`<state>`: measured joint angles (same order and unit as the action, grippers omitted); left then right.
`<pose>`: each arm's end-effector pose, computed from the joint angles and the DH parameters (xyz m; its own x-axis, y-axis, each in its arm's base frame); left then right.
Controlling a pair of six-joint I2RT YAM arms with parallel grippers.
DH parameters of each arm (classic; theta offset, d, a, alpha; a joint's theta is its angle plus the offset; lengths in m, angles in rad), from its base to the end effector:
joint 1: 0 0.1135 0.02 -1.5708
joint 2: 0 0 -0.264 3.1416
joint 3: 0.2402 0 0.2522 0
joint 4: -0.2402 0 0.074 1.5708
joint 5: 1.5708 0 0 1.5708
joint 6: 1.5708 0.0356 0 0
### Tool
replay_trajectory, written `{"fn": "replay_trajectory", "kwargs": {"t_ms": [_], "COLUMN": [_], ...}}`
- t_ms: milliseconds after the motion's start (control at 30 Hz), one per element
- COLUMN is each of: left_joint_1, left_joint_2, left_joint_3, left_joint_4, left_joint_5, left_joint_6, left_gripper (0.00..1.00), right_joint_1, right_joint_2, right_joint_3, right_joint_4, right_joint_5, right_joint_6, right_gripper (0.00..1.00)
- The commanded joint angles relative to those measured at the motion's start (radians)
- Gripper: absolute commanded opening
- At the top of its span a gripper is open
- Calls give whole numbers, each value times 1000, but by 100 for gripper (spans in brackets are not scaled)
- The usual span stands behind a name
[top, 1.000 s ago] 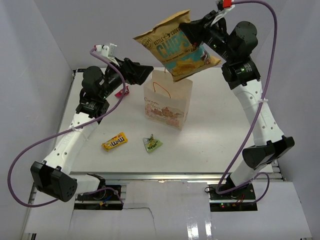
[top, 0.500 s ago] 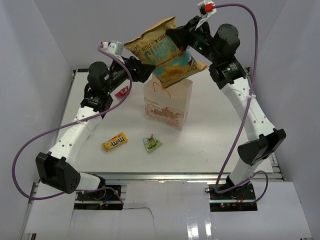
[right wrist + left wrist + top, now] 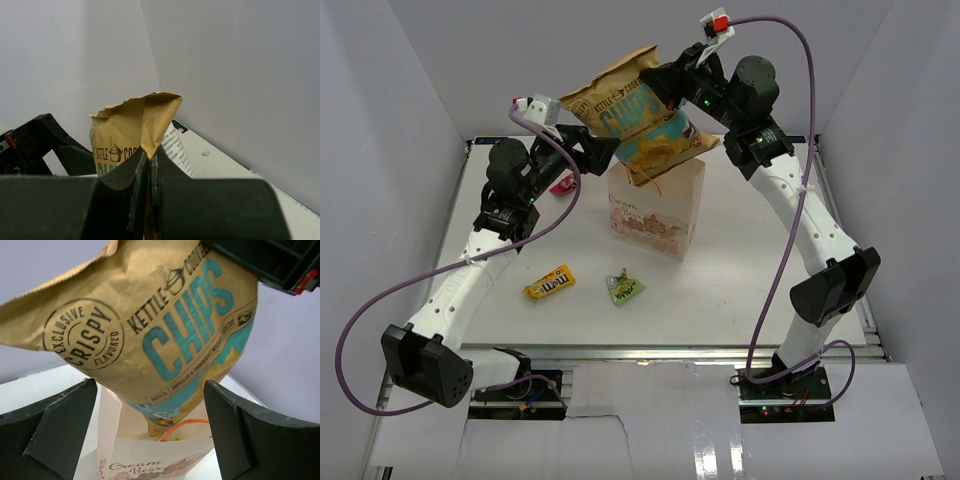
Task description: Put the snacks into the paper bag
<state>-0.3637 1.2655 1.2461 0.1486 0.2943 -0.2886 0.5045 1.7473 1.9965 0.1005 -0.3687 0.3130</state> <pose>0.2710 -0.1142 0.4345 -0.0580 -0.2694 -0.9613 0.6184 0.7463 -0.2464 0.3349 0.1996 0.5287 0.0553 0.3586 -0.9318 -0.8033 0.5702 0.1718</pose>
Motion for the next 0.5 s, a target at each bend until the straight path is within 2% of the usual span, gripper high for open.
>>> {"fn": "replay_trajectory", "kwargs": {"t_ms": [0,467], "left_joint_1": [14,48], "left_joint_2": [-57,-94], "left_joint_3": [-16,-63], "left_joint_4": [-1,-12], "left_joint_5": [-34,-24], "left_joint_6": [22,-3], "left_gripper": [98,98], "right_joint_1": [9,20], "right_joint_2": [-5,12], "right_joint_3": [1,-67], "right_joint_4": [113,163], "right_joint_5": [8,-21], "right_joint_6": [23,78], "right_gripper": [8,8]}}
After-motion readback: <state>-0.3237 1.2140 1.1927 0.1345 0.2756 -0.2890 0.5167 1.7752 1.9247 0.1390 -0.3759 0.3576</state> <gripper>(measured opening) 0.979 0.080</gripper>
